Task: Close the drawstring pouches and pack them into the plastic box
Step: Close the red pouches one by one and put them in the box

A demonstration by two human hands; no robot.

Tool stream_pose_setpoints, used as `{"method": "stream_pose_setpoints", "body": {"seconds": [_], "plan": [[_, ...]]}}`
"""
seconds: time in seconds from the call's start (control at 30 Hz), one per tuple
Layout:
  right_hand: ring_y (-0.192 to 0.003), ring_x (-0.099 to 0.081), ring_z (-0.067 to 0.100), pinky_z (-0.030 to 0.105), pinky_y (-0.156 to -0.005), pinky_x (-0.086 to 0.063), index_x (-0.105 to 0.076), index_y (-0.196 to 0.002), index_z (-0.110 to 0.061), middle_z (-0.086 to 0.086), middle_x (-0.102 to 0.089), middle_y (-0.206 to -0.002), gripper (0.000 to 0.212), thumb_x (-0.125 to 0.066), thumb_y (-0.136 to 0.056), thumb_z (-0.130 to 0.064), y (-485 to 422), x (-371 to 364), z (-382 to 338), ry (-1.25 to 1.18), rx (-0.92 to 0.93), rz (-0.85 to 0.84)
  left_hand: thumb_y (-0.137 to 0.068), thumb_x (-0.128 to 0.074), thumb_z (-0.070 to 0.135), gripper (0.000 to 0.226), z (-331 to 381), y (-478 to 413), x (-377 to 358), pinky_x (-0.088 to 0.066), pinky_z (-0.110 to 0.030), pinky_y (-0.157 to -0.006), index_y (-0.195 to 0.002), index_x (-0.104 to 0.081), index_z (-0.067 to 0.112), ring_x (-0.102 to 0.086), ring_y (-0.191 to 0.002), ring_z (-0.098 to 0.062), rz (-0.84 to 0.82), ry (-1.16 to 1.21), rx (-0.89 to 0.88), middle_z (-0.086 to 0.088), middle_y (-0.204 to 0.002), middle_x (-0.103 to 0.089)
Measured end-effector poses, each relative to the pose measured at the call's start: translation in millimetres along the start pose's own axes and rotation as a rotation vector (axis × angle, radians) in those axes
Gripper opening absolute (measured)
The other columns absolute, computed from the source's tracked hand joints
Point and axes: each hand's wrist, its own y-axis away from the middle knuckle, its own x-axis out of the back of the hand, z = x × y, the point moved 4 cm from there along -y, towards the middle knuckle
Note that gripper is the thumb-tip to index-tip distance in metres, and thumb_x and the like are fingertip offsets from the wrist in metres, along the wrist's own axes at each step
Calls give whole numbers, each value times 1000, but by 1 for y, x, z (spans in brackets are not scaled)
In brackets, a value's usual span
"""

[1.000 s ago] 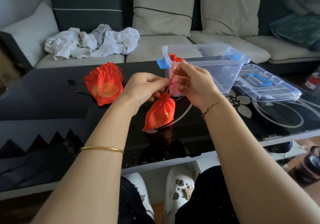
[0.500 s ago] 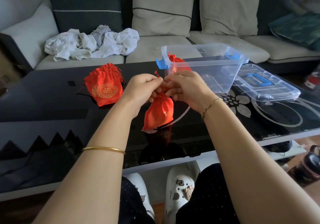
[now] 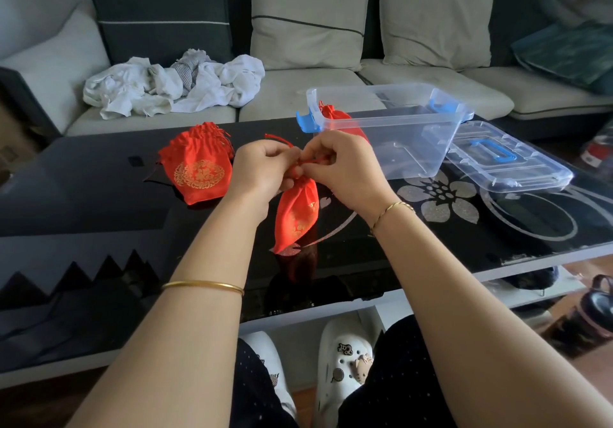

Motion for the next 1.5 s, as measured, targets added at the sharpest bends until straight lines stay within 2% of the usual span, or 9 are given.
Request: {"method": "stream_pose_setpoints", "body": {"seconds": [0.2, 0.3, 0.43, 0.7, 0.9, 1.13, 1.27, 1.37, 1.5], "plan": [[-66, -52, 3, 12, -62, -41, -71, -84, -8, -9, -58, -71, 7, -64, -82, -9, -1, -3, 0, 68, -53, -6, -89, -58, 5, 8, 8, 2, 3, -45, -19, -54, -96, -61, 8, -59, -64, -13, 31, 147, 55, -7, -74, -62], [-64, -53, 10, 23, -58, -46, -70, -72, -10, -2, -60, -69, 12, -65, -83, -11, 1, -3, 14, -215, -339, -35, -80, -67, 5, 45, 7, 1, 7, -45, -23, -67, -118, -47, 14, -60, -92, -15, 63, 8, 55, -7, -107, -60], [-49, -31, 10, 23, -48, -24, -60, -63, -11, 0, -42, -52, 21, -66, -82, -8, 9, -6, 29, -654, -721, -34, -77, -68, 11, 23, 22, 11, 4, -44, -19, -78, -95, -61, 23, -50, -96, -10, 124, -333, -259, -1, -109, -52], [-46, -28, 6, 19, -48, -24, -57, -70, -9, 0, -36, -55, 17, -60, -87, -5, 10, -7, 31, -901, -813, -118, -75, -76, 24, 12, 17, 10, -6, -43, -37, -97, -86, -72, 28, -50, -110, -25, 127, -581, -395, -3, -111, -49], [-51, -33, 6, 18, -50, -29, -61, -76, -8, 2, -42, -62, 15, -58, -90, -7, 11, -5, 30, -868, -725, -212, -80, -72, 20, 2, 17, 9, -7, -46, -36, -86, -81, -70, 20, -53, -100, -22, 119, -644, -426, 0, -102, -50], [-59, -40, 8, 19, -52, -37, -61, -85, -7, 3, -53, -79, 4, -59, -89, -8, 14, 14, 53, -526, -689, -50, -93, -53, 11, 12, 6, 1, 4, -31, -15, -56, -84, -62, 11, -48, -69, -6, 154, -730, -365, 8, -79, -54], [-59, -43, 10, 20, -52, -39, -63, -86, -11, 1, -52, -76, 7, -58, -91, -14, 20, 11, 58, -359, -678, -37, -95, -49, 9, 12, 2, 2, -7, -42, -23, -69, -88, -59, 9, -57, -81, -14, 88, -654, -296, 1, -85, -60], [-75, -60, 10, 21, -58, -49, -57, -118, -16, 0, -59, -104, 26, -50, -96, -28, 26, 12, 54, -388, -665, -157, -96, -49, 12, 18, 1, 1, -6, -51, -27, -71, -80, -58, 16, -62, -78, -11, 39, -462, -186, 2, -77, -62], [-98, -62, 15, 30, -77, -54, -47, -124, -20, -2, -59, -113, 47, -62, -86, -42, 36, 4, 45, -167, -482, -241, -95, -49, 10, 25, 3, 0, -9, -49, -20, -62, -73, -56, 18, -60, -70, -7, 26, -340, -129, 2, -72, -62]]}}
